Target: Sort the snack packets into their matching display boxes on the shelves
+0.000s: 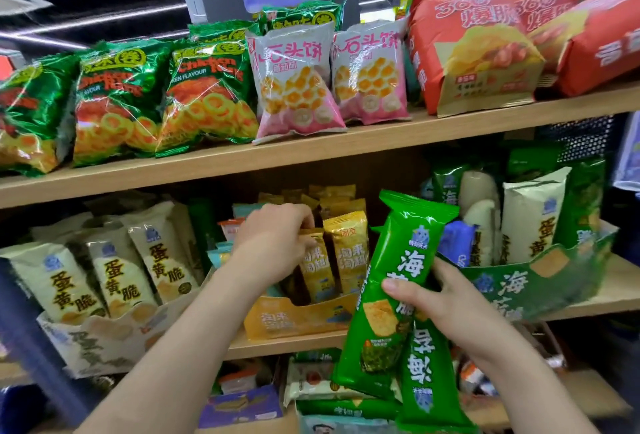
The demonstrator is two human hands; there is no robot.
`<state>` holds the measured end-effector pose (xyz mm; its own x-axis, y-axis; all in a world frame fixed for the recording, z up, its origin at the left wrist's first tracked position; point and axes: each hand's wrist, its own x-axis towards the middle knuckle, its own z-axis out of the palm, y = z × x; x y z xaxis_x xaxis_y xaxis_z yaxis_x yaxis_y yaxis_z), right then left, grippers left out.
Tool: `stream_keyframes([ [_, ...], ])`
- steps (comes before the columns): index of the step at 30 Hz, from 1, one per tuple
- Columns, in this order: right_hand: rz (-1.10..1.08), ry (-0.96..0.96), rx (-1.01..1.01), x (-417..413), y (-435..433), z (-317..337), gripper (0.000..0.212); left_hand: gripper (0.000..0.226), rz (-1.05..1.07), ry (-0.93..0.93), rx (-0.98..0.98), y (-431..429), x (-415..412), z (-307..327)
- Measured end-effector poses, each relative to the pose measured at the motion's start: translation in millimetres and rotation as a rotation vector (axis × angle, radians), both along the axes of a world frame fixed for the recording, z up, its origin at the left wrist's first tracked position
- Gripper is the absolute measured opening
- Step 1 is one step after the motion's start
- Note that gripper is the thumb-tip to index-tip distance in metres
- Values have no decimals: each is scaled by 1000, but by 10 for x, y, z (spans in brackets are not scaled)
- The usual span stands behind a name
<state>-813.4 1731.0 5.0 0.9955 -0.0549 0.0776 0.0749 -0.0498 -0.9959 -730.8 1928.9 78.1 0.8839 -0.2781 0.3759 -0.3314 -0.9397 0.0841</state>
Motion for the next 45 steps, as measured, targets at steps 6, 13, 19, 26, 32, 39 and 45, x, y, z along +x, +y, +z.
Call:
stream_keyframes([
  [6,18,-14,-14,78,26,-119,41,6,-6,-259,172,-59,134,-36],
  [13,58,-9,-37,50,41,-113,46,9,54,-190,231,-123,285,-12],
  [19,-48,-58,-166,-8,30,-203,54,19,-265,-311,-444,-93,-365,-147],
  [26,-91,-183,-456,-140,88,-153,55,41,-335,316,-905,-427,-744,-672],
  [32,18,-303,-243,-333,-122,-83,67,43,-283,342,-1113,-365,-755,-655],
  [39,-281,-586,-275,-502,-278,-85,40,43,-258,340,-1241,-545,-937,-764],
  [45,-252,-334,-145,-533,-230,-163,16,44,-300,300,-1184,-686,-1148,-879],
])
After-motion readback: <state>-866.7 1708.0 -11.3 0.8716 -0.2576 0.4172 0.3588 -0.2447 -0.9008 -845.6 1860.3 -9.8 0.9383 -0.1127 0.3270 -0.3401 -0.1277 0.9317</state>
